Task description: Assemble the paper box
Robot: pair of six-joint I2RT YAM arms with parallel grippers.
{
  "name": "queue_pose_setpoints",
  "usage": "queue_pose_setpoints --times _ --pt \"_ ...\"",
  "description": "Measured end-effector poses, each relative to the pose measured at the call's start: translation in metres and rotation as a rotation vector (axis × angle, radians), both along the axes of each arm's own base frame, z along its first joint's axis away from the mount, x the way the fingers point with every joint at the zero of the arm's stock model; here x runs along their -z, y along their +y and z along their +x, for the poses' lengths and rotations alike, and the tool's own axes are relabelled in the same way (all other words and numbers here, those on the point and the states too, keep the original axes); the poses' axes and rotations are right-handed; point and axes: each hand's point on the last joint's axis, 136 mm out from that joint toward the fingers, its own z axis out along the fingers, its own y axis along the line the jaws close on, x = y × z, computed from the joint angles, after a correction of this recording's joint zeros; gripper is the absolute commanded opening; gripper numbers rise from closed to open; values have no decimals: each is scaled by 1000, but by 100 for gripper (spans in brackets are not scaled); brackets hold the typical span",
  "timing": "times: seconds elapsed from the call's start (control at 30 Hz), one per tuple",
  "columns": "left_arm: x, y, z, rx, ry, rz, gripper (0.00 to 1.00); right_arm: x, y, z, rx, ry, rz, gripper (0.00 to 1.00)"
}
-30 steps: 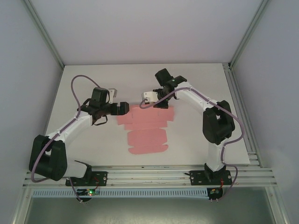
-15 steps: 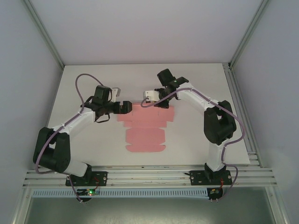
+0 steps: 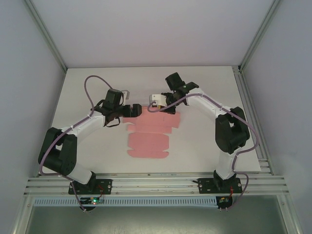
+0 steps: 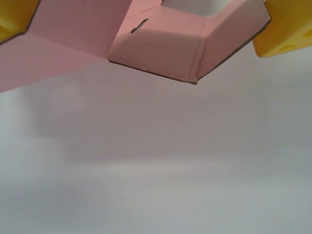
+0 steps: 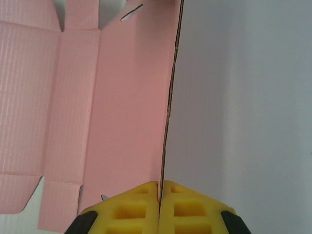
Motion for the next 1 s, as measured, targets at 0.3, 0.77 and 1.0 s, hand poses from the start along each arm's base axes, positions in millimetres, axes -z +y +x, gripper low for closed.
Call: queue_pose_setpoints --times 0.3,0.77,1.0 --pt "-9 -1 -5 -31 -22 50 100 -1 0 3 48 -28 11 0" --pt "-63 64 -31 -264 -102 218 100 -12 0 2 67 -39 39 0" --pt "-16 47 -23 -198 45 237 100 -11 0 2 69 -38 36 0"
